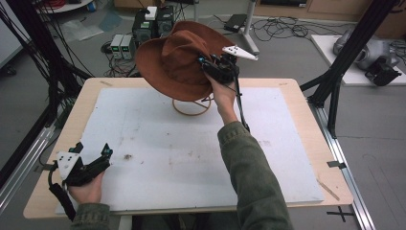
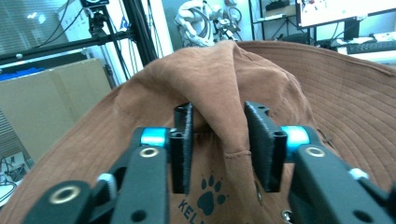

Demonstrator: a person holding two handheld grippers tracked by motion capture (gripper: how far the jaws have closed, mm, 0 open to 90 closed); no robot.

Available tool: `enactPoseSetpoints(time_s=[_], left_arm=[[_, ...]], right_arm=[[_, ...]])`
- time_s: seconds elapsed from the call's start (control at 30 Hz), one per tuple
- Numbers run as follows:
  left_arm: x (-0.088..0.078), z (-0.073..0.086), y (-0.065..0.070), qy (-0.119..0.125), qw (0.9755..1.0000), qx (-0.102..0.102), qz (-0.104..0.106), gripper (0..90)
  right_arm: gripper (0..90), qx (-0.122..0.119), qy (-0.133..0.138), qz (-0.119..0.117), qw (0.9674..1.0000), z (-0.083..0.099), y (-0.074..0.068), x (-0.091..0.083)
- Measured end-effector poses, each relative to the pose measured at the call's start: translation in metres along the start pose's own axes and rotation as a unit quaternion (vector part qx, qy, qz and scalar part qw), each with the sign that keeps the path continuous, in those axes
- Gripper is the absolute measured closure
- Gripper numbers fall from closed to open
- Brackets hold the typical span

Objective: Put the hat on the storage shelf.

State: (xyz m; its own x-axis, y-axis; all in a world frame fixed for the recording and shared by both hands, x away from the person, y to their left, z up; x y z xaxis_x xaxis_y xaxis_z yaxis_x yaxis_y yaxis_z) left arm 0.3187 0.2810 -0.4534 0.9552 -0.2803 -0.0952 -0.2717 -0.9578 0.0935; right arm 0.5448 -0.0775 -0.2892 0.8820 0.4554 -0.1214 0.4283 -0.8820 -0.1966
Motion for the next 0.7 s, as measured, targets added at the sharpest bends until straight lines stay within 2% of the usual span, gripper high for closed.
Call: enactPoseSetpoints(time_s=[0.1,0.3,0.4,0.7], left_arm=[[-0.0001,-0.0003,0.0001,0.000,1.0000,0.001,0.000,11.4],[0.0001,-0.0002,0.0004,0.000,1.0000,0.001,0.000,11.4],[0.0003,-0.0003,0.0004,0.001,1.0000,0.000,0.000,11.4],[-0.0002,-0.0006,0.0003,0.001,1.0000,0.002,-0.001,11.4]], right_arm=[[55.8,-0.010,-0.001,0.002,0.9999,0.0000,-0.0004,-0.0007],[28.7,-0.034,0.007,0.023,0.9991,-0.0029,0.0001,-0.0037],[22.4,-0.039,0.008,0.026,0.9989,-0.0045,-0.0003,-0.0054],[14.0,-0.045,0.010,0.040,0.9981,-0.0075,0.0026,-0.0094]])
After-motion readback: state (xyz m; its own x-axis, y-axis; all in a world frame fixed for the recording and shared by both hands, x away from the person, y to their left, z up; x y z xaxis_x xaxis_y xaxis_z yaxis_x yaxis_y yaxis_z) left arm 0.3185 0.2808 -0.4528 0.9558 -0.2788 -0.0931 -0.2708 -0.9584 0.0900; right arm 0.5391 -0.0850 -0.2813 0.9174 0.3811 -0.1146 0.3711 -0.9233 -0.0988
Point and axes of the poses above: each handheld gripper's, and its own axes: x roughly forward along the jaws, z roughly out of its underside, y roughly to its right, the point moved 7 cm from there along x, roughly forward along the jaws, and after that the axes turned 13 degrees about z, right-handed, at the moved point
